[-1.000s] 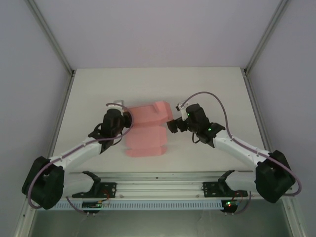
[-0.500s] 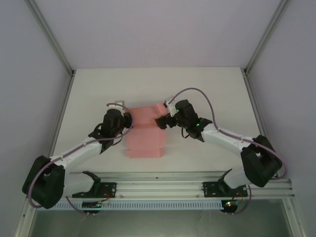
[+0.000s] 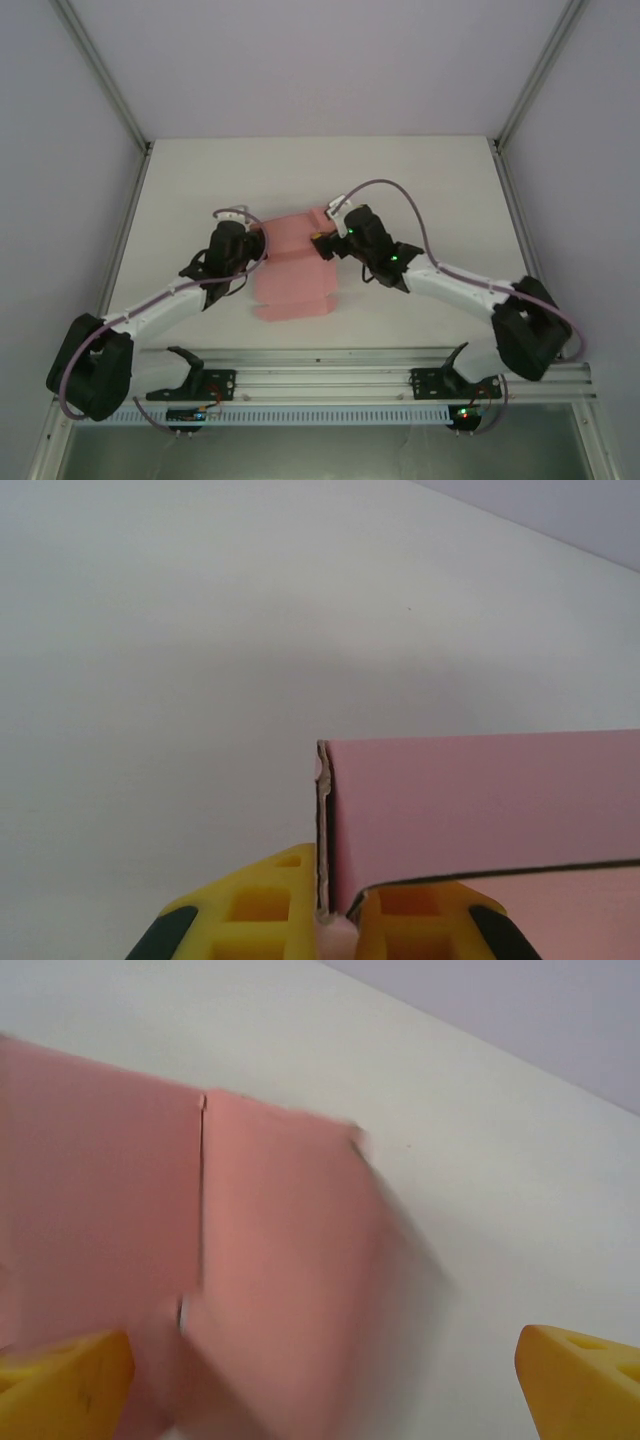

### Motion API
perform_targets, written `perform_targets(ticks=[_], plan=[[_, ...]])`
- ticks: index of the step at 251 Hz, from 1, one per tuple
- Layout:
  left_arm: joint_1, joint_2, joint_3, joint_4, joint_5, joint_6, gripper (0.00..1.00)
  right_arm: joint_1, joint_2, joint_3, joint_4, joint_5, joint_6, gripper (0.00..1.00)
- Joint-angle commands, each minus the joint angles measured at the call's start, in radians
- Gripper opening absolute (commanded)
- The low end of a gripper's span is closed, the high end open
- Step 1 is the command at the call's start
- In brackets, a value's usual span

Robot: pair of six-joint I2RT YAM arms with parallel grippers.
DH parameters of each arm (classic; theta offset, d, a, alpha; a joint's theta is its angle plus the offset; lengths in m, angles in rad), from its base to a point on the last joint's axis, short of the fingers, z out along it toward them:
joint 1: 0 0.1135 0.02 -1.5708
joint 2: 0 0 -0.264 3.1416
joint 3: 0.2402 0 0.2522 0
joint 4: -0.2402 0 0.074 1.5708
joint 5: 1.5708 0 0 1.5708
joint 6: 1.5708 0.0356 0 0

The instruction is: Assemble paper box

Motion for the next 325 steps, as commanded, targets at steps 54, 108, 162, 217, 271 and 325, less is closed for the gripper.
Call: perform_targets(ticks=[54, 108, 162, 217, 271, 325], plan=[[0.034, -0.022, 0.004, 0.003, 0.031, 0.014, 0.0, -0.302, -0.358, -0.051, -0.199, -0.378, 0.166, 1.0], [0.034, -0.035, -0.007, 0.043, 0.094, 0.041, 0.0, -0.592, -0.231, -0.016, -0.198, -0.776, 0.343, 0.96], [0.035, -0.029, -0.007, 0.061, 0.135, 0.052, 0.0, -0.531, -0.013, 0.083, -0.163, -1.005, 0.346, 0.81], [0.034, -0.026, -0.007, 0.054, 0.124, 0.044, 0.0, -0.37, 0.098, 0.185, -0.216, -1.081, 0.256, 0.71], [0.034, -0.032, -0.007, 0.055, 0.118, 0.039, 0.0, -0.257, 0.167, 0.213, -0.187, -1.071, 0.255, 0.57], [0.033, -0.034, -0.007, 0.058, 0.124, 0.031, 0.0, -0.167, 0.246, 0.27, -0.207, -0.873, 0.257, 0.57]])
